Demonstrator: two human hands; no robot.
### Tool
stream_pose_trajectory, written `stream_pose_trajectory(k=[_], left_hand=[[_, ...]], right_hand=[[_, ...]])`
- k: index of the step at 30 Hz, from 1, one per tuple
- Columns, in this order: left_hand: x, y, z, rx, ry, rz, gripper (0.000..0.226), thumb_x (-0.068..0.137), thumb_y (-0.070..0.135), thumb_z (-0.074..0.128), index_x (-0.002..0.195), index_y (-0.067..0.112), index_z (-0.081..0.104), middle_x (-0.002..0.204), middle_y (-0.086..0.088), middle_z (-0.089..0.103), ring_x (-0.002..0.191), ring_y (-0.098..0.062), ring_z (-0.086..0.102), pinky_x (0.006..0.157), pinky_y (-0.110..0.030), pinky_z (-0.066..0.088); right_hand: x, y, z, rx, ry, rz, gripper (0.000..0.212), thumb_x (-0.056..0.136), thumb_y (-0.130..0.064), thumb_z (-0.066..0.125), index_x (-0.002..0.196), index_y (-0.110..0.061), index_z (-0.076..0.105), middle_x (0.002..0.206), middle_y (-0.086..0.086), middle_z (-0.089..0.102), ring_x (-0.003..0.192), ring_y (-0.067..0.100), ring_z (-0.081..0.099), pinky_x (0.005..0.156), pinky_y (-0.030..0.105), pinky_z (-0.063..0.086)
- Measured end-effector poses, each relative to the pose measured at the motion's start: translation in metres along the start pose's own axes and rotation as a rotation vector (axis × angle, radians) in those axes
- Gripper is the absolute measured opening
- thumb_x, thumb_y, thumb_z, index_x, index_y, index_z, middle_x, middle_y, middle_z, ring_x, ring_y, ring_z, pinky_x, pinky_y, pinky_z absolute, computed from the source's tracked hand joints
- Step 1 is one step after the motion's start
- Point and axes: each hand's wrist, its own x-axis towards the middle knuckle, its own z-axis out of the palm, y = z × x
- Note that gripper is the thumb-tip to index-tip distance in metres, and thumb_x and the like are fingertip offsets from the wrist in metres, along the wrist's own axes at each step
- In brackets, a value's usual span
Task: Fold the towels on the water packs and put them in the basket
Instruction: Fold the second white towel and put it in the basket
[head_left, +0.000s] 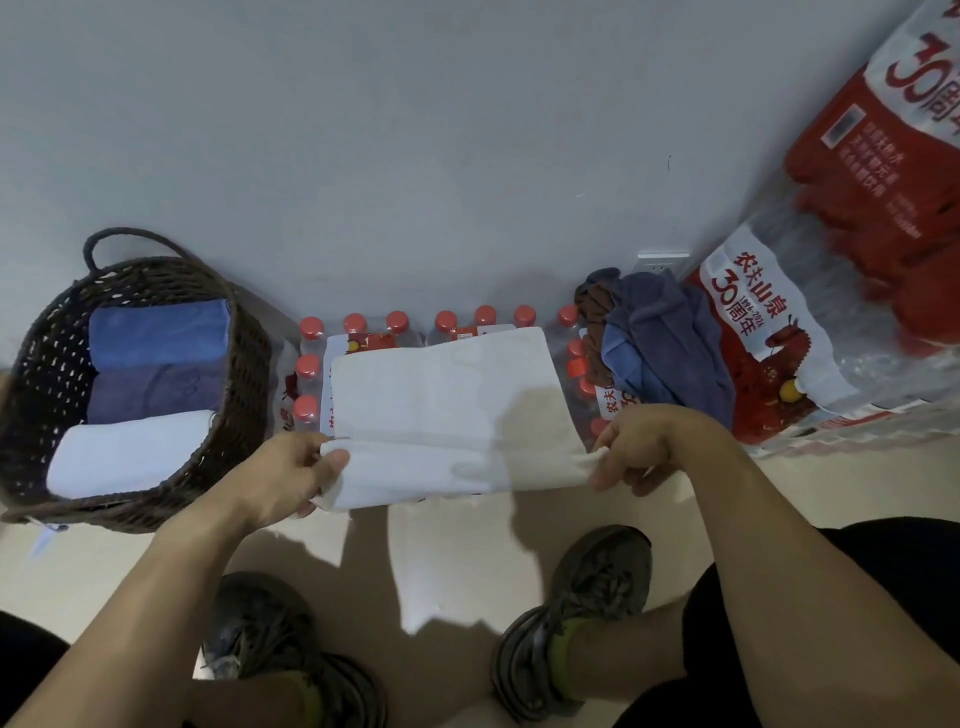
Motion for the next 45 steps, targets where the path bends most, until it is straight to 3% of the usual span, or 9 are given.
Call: stream_pose_trajectory(k=[4,7,12,15,21,25,30,38,45], left_hand=[[0.006,-0.002,0.005,-0.007,0.131,0.013,0.023,0.1,0.035,0.048,0.104,0.017,0.062,0.094,-0.006,0.068,0.08,-0.026,0.068,0.063,-0.035,0.06],[0.012,-0.002,0.004,0.07,0.294,0.045,0.027,0.1,0.036,0.045,0.098,0.014,0.061,0.089,-0.007,0.066,0.069,-0.022,0.066,0.047,-0.024,0.051],[0.028,-0.002,0.008,-0.058,0.456,0.104,0.027,0.099,0.037,0.047,0.1,0.015,0.063,0.089,-0.005,0.068,0.077,-0.019,0.064,0.058,-0.031,0.052],[0.043,-0.001,0.013,-0.307,0.547,0.04,0.031,0.098,0.036,0.053,0.092,0.008,0.066,0.087,-0.006,0.068,0.08,-0.023,0.061,0.069,-0.036,0.051],[0.068,0.0,0.015,-0.45,0.619,-0.029,0.028,0.096,0.044,0.052,0.082,0.022,0.062,0.086,0.004,0.064,0.079,-0.015,0.057,0.065,-0.032,0.049],[0.076,-0.001,0.009,-0.54,0.456,-0.227,0.036,0.091,0.044,0.061,0.085,0.009,0.066,0.086,-0.006,0.067,0.079,-0.025,0.061,0.069,-0.037,0.051],[0.076,-0.003,0.006,-0.078,0.326,-0.232,0.024,0.094,0.032,0.057,0.077,0.014,0.058,0.08,-0.005,0.063,0.072,-0.019,0.058,0.055,-0.029,0.043],[0.068,-0.007,0.018,0.17,0.454,-0.075,0.026,0.101,0.029,0.044,0.087,0.008,0.05,0.093,-0.023,0.065,0.089,-0.041,0.06,0.08,-0.042,0.048],[0.066,0.004,0.025,0.079,0.604,-0.048,0.035,0.098,0.038,0.043,0.088,0.007,0.056,0.084,-0.016,0.066,0.083,-0.039,0.06,0.075,-0.043,0.05]], right_hand=[[0.001,-0.006,-0.002,0.017,0.029,-0.094,0.023,0.072,-0.016,0.086,0.092,-0.016,0.073,0.085,0.004,0.068,0.064,0.012,0.061,0.052,0.019,0.052],[0.008,-0.013,-0.002,0.171,0.074,-0.285,0.025,0.075,-0.014,0.083,0.098,-0.009,0.073,0.096,0.012,0.073,0.078,0.025,0.072,0.071,0.032,0.061],[0.031,-0.028,0.006,0.478,0.203,-0.449,0.009,0.085,-0.012,0.072,0.093,-0.016,0.069,0.087,-0.005,0.073,0.08,0.015,0.067,0.059,0.025,0.054],[0.05,-0.038,0.015,0.693,0.271,-0.468,0.02,0.09,-0.019,0.067,0.11,-0.014,0.066,0.104,0.0,0.072,0.096,0.022,0.067,0.07,0.031,0.055],[0.078,-0.048,0.023,0.668,0.567,-0.485,0.026,0.095,-0.033,0.061,0.113,-0.015,0.058,0.102,-0.004,0.066,0.09,0.015,0.063,0.074,0.034,0.055],[0.087,-0.049,0.018,0.692,0.516,-0.341,0.006,0.091,-0.026,0.067,0.092,-0.021,0.064,0.09,-0.008,0.064,0.085,0.014,0.063,0.071,0.031,0.054],[0.094,-0.054,0.026,0.332,0.604,-0.231,0.016,0.095,-0.023,0.055,0.097,-0.01,0.063,0.094,0.006,0.063,0.09,0.025,0.059,0.073,0.032,0.047],[0.089,-0.045,0.046,0.145,0.765,-0.182,0.022,0.103,-0.029,0.041,0.113,-0.009,0.046,0.106,0.012,0.062,0.092,0.027,0.059,0.076,0.038,0.048],[0.087,-0.042,0.052,0.206,0.785,-0.158,0.02,0.103,-0.032,0.04,0.115,-0.015,0.042,0.1,0.007,0.059,0.094,0.026,0.061,0.085,0.047,0.054]])
